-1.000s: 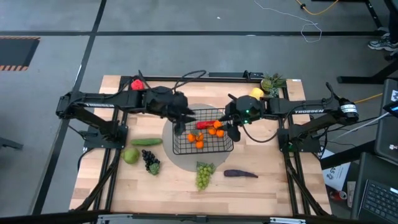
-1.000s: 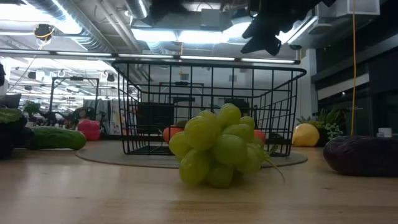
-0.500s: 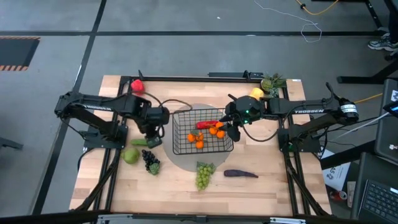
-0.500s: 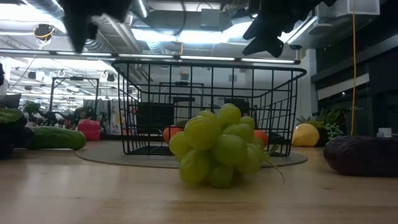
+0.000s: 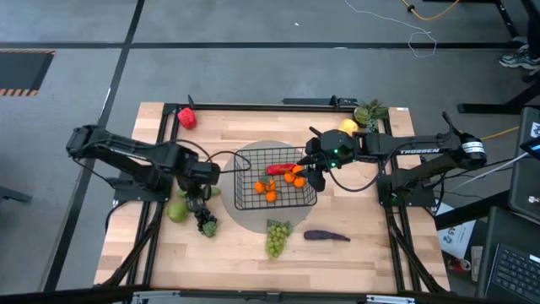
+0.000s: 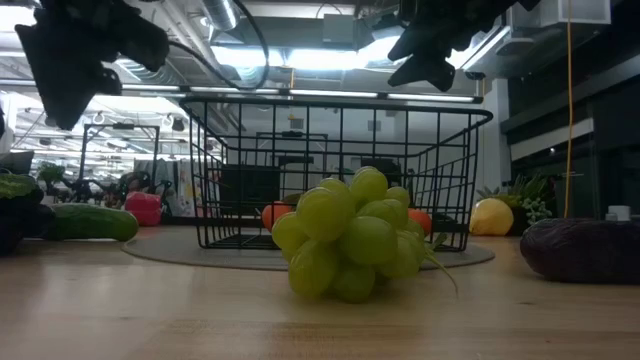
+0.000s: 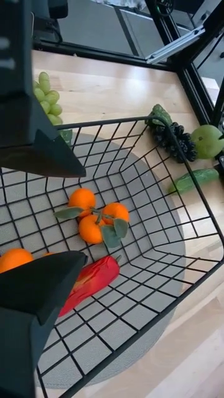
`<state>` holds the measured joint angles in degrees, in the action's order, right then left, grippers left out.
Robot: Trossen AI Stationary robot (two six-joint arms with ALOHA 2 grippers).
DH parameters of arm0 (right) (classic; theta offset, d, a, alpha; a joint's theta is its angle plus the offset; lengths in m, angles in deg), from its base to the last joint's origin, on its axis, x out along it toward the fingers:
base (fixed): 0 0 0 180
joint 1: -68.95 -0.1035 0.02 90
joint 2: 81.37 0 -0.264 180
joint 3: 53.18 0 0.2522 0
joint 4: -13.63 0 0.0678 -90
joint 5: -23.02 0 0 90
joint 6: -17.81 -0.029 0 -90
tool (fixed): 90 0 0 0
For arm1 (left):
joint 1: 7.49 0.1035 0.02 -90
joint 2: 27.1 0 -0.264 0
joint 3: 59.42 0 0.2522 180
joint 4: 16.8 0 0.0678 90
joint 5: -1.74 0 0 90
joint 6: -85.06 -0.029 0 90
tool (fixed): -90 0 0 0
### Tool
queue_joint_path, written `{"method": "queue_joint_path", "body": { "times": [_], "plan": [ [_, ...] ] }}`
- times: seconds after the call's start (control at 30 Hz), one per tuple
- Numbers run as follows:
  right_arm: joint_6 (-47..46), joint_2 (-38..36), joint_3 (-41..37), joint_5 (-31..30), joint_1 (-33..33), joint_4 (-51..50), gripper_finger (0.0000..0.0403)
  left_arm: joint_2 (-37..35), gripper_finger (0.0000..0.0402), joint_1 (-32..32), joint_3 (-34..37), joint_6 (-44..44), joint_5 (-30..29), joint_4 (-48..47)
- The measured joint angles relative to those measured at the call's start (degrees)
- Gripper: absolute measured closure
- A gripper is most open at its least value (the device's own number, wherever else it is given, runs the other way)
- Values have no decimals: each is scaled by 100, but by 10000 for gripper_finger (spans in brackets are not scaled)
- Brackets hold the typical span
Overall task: Build produce basket
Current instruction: Put the green cucumber into the wire basket
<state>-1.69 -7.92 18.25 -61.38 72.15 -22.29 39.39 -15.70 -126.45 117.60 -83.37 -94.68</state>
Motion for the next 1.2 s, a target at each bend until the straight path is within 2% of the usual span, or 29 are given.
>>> {"method": "queue_joint_path", "body": {
  "times": [0.13, 0.27, 0.5, 0.63, 0.8, 1.2],
  "plan": [
    [0, 0, 0, -2, 0, 11, 198, -760, 275, 159, 667, -123, 11, 1226],
    [2, 0, 0, -2, -2, 53, 198, -1048, 276, 274, 1287, 24, -8, 2168],
    [20, 0, 2, -2, -2, 111, 198, -937, 273, 286, 1822, 1068, -540, 1942],
    [28, 0, 2, -2, -2, 144, 198, -910, 267, 261, 1851, 1175, -687, 1931],
    [30, 0, 2, -2, -2, 166, 198, -825, 254, 254, 1850, 655, -919, 1851],
    [31, 0, 2, -4, -2, 175, 198, 42, 225, 241, 1849, 134, -685, 1861]
  ]
}}
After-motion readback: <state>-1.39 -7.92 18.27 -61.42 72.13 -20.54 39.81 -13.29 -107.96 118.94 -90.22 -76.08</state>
